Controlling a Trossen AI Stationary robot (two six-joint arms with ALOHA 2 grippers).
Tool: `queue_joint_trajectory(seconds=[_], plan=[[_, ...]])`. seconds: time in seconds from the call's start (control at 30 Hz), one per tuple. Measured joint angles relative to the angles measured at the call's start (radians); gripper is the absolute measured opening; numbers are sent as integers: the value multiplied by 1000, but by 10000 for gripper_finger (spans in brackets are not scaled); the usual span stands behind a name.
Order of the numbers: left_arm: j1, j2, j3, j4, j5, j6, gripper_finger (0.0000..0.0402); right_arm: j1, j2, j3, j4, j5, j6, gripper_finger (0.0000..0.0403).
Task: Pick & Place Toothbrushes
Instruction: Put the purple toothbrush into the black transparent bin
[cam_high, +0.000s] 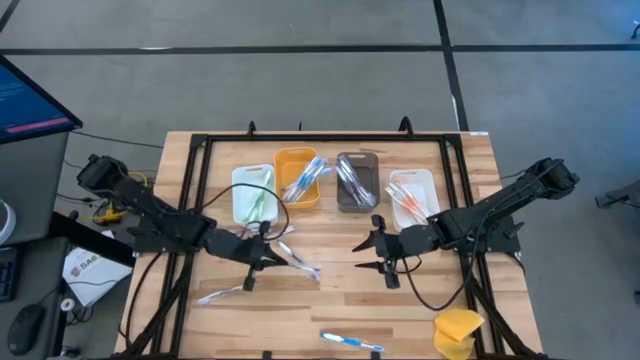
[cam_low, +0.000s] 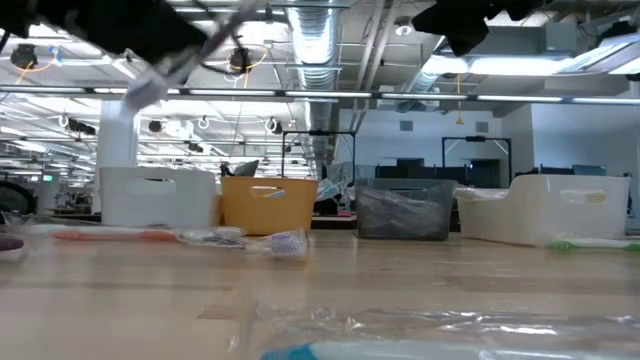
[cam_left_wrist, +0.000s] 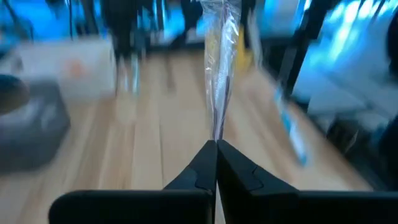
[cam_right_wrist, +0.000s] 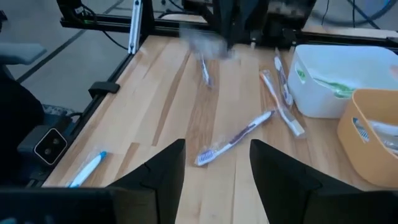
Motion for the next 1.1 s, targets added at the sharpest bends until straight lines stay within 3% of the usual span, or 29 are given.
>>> queue_joint_trajectory(seconds=[0.33, 0.63, 0.9, 1.1], plan=[[5, 4, 2, 280, -55, 65, 0, -6, 0, 0, 174, 6, -13, 183], [21, 41, 2, 377, -51, 81, 0, -74, 5, 0, 271, 12, -67, 262], [81, 203, 2, 660, -50, 77, 1, -106, 153, 23, 500, 12, -242, 270], [110, 288, 4, 766, -25, 63, 1, -108, 280, 100, 570, 12, -296, 270]])
